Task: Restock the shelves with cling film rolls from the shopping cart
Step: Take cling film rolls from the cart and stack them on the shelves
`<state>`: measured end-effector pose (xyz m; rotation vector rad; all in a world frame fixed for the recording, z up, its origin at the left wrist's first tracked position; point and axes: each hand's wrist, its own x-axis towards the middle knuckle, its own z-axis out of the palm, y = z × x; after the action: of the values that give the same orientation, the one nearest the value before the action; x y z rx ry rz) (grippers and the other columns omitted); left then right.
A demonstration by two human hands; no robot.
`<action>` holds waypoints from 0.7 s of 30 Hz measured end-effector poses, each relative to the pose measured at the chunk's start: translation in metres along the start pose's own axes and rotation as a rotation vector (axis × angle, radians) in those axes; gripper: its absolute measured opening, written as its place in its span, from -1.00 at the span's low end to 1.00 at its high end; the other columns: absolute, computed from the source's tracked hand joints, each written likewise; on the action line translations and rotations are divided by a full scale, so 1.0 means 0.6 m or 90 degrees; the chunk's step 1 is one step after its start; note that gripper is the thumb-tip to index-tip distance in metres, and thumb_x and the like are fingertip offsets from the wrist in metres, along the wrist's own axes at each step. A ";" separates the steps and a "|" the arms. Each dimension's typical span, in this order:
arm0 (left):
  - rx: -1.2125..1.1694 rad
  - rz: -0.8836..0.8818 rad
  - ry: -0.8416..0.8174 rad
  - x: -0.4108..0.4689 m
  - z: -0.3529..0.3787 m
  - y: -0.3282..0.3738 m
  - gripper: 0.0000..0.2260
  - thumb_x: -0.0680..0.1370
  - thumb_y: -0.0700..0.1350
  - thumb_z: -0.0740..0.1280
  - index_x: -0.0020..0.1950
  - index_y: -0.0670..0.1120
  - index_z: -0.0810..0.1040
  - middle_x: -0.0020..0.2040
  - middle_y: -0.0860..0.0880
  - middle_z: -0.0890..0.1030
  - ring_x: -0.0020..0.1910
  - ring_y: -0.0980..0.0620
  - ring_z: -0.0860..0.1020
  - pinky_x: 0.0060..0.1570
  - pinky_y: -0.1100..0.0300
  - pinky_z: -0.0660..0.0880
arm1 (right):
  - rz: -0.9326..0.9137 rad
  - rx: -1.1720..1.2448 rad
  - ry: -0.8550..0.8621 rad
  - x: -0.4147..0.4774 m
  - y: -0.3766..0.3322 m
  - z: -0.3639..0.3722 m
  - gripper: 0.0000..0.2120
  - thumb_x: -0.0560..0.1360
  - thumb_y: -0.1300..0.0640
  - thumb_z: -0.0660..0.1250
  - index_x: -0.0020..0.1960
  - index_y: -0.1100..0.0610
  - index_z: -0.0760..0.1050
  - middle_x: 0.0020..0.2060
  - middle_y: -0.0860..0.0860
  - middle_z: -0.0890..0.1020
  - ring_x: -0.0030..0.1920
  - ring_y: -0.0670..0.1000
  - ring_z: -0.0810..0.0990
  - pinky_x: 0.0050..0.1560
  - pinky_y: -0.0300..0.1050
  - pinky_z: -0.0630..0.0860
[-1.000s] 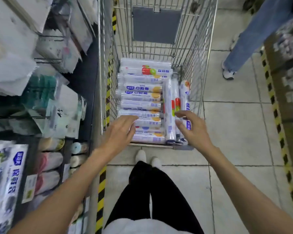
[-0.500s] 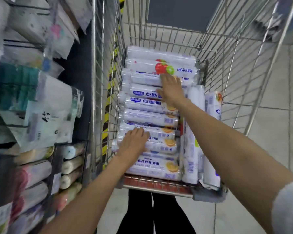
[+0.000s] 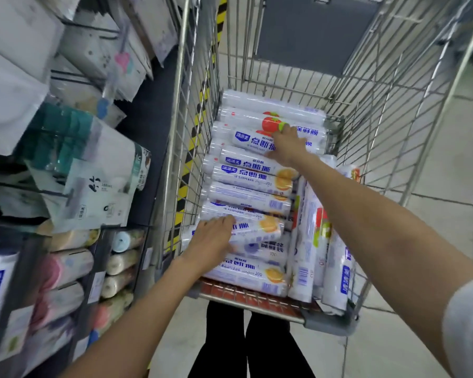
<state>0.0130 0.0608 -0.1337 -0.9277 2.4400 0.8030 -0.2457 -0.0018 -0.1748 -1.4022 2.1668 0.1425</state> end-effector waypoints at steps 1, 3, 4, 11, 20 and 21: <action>-0.051 -0.030 0.015 -0.007 -0.013 0.006 -0.55 0.55 -0.05 0.30 0.39 -0.11 0.26 0.27 -0.09 0.46 0.23 -0.09 0.42 0.15 0.11 0.30 | -0.003 0.022 -0.001 -0.012 0.003 -0.011 -0.54 0.52 0.00 0.34 0.31 0.23 0.37 0.36 0.24 0.24 0.38 0.24 0.18 0.33 0.25 0.24; -0.214 -0.099 0.057 -0.021 -0.038 0.016 -0.49 0.55 -0.02 0.33 0.43 -0.11 0.25 0.27 -0.08 0.47 0.20 -0.07 0.47 0.09 0.15 0.39 | -0.025 0.085 0.041 -0.047 0.009 -0.043 -0.60 0.52 -0.02 0.33 0.16 0.29 0.42 0.25 0.24 0.33 0.28 0.23 0.28 0.23 0.06 0.34; -0.307 -0.131 0.091 -0.028 -0.049 0.021 -0.50 0.54 -0.03 0.35 0.43 -0.12 0.28 0.22 -0.05 0.50 0.14 -0.03 0.50 0.01 0.23 0.42 | -0.041 0.136 0.062 -0.072 0.010 -0.062 -0.62 0.53 -0.01 0.32 0.12 0.30 0.44 0.18 0.23 0.38 0.23 0.22 0.35 0.15 -0.02 0.37; -1.000 -0.255 0.258 -0.125 -0.137 0.084 -0.46 0.35 -0.07 0.53 0.24 -0.24 0.48 0.02 -0.14 0.63 -0.09 -0.02 0.61 -0.11 0.17 0.59 | -0.112 0.787 -0.170 -0.327 -0.022 -0.175 -0.57 0.45 0.19 0.38 0.25 0.26 0.35 0.03 0.08 0.64 -0.06 0.01 0.67 -0.01 -0.09 0.61; -1.117 -0.232 0.596 -0.434 -0.194 0.160 -0.88 0.49 -0.14 0.38 -0.01 -0.10 0.51 -0.31 0.00 0.62 -0.38 0.07 0.58 -0.34 0.22 0.56 | -0.265 0.907 -0.380 -0.566 -0.221 -0.177 -0.71 0.25 0.24 0.40 -0.02 0.24 0.54 -0.28 0.12 0.64 -0.29 0.07 0.63 -0.22 -0.08 0.57; -1.113 -0.243 0.639 -0.477 -0.190 0.163 -0.90 0.48 -0.13 0.38 -0.05 -0.10 0.52 -0.34 0.01 0.62 -0.40 0.07 0.57 -0.36 0.23 0.56 | -0.292 0.903 -0.412 -0.594 -0.246 -0.177 -0.73 0.28 0.24 0.39 -0.03 0.24 0.54 -0.27 0.12 0.64 -0.30 0.07 0.63 -0.23 -0.09 0.58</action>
<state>0.1247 0.1811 0.1447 -2.6679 1.2702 2.8280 -0.0498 0.1817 0.1224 -0.7266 0.8732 -0.8256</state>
